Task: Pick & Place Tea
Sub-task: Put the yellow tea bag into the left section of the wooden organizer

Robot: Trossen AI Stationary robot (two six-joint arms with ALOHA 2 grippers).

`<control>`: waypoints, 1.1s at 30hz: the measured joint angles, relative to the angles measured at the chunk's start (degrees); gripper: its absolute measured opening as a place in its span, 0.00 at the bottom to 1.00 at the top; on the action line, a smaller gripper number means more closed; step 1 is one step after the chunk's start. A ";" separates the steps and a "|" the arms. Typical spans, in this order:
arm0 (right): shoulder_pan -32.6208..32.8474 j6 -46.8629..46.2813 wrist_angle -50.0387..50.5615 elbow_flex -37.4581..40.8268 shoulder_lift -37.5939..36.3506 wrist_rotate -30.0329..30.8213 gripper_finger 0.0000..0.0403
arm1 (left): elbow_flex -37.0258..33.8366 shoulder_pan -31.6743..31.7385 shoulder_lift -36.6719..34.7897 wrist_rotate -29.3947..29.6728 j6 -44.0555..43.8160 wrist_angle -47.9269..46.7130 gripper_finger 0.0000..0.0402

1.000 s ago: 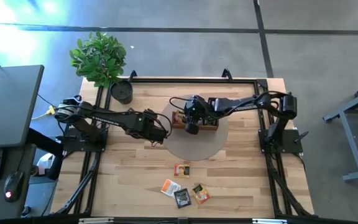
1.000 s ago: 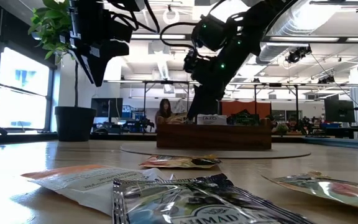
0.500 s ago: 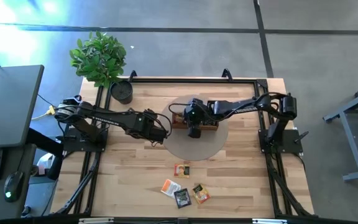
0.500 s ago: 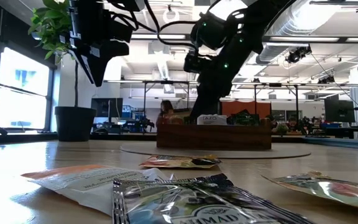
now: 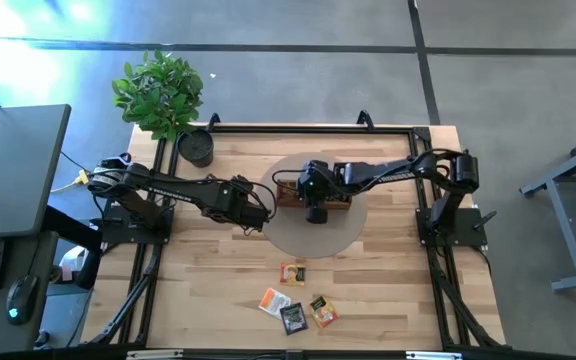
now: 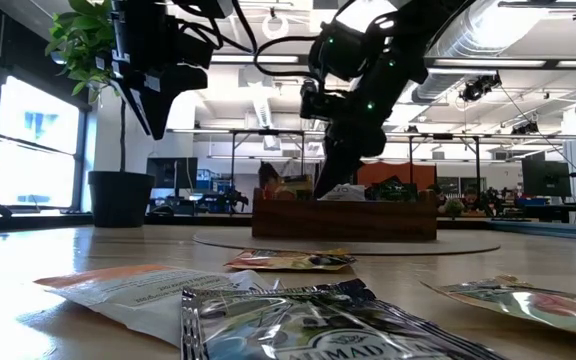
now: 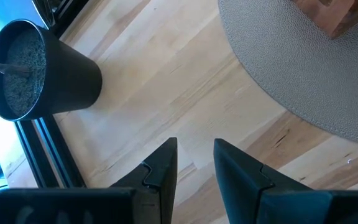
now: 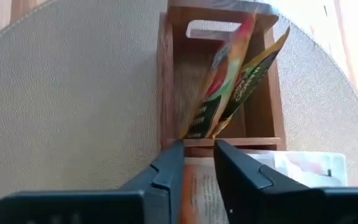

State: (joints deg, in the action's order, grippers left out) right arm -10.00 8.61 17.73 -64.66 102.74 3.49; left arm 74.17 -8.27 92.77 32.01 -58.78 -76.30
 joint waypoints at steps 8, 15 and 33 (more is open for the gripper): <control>0.04 -4.13 -1.63 0.00 0.00 -0.02 0.26 | 0.00 0.00 0.00 -0.05 -0.01 -0.01 0.26; 0.05 -4.13 1.25 0.00 -0.01 0.77 0.23 | 0.00 0.00 0.00 -0.15 -0.01 -0.01 0.26; 3.02 8.22 -6.12 0.00 -3.90 -2.49 0.22 | -0.04 0.00 0.00 -0.15 -0.01 0.12 0.26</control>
State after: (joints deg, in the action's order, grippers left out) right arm -6.98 16.83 11.61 -64.67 98.84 0.99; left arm 74.13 -8.27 92.77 31.86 -58.78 -76.18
